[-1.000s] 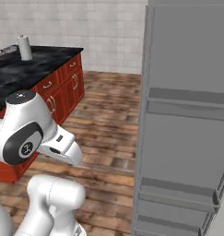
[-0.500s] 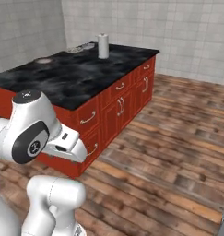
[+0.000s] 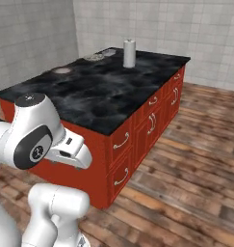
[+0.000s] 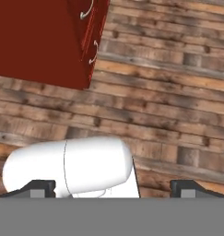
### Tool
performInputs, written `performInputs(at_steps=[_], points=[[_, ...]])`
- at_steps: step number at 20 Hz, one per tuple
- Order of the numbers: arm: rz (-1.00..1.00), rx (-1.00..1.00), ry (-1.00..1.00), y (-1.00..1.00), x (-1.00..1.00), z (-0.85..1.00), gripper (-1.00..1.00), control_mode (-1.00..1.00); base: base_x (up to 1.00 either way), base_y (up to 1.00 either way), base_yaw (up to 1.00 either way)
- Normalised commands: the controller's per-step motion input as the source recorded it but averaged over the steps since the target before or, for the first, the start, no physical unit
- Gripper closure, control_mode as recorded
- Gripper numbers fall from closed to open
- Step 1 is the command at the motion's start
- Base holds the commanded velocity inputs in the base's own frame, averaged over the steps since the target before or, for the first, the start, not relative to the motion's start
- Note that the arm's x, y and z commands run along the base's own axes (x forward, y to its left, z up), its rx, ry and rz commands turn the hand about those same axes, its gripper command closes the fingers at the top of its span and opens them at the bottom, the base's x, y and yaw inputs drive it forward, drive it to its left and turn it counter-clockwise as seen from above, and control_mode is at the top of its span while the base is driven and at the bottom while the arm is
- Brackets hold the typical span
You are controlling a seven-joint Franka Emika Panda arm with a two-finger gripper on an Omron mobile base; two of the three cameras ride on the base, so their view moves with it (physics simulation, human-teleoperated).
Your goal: Place two dumplings into each of the tupperware containers and then place the containers in the fridge.
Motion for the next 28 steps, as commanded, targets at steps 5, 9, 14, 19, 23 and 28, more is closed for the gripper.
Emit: performInputs(at_steps=[5,9,14,19,23,28], points=[[0.0,0.0,0.0,0.0,0.0,0.0,-1.0,1.0,0.5,1.0,-0.01],[0.0,0.0,0.0,0.0,0.0,0.0,-1.0,1.0,0.33,1.0,-0.03],[0.0,0.0,0.0,0.0,0.0,0.0,-1.0,1.0,0.23,1.0,-0.02],[0.0,0.0,0.0,0.0,0.0,0.0,-1.0,1.0,0.17,1.0,-0.03],[0.0,0.0,0.0,0.0,0.0,0.0,-1.0,1.0,0.21,1.0,-0.04],[0.0,0.0,0.0,0.0,0.0,0.0,-1.0,1.0,0.24,1.0,-0.04]])
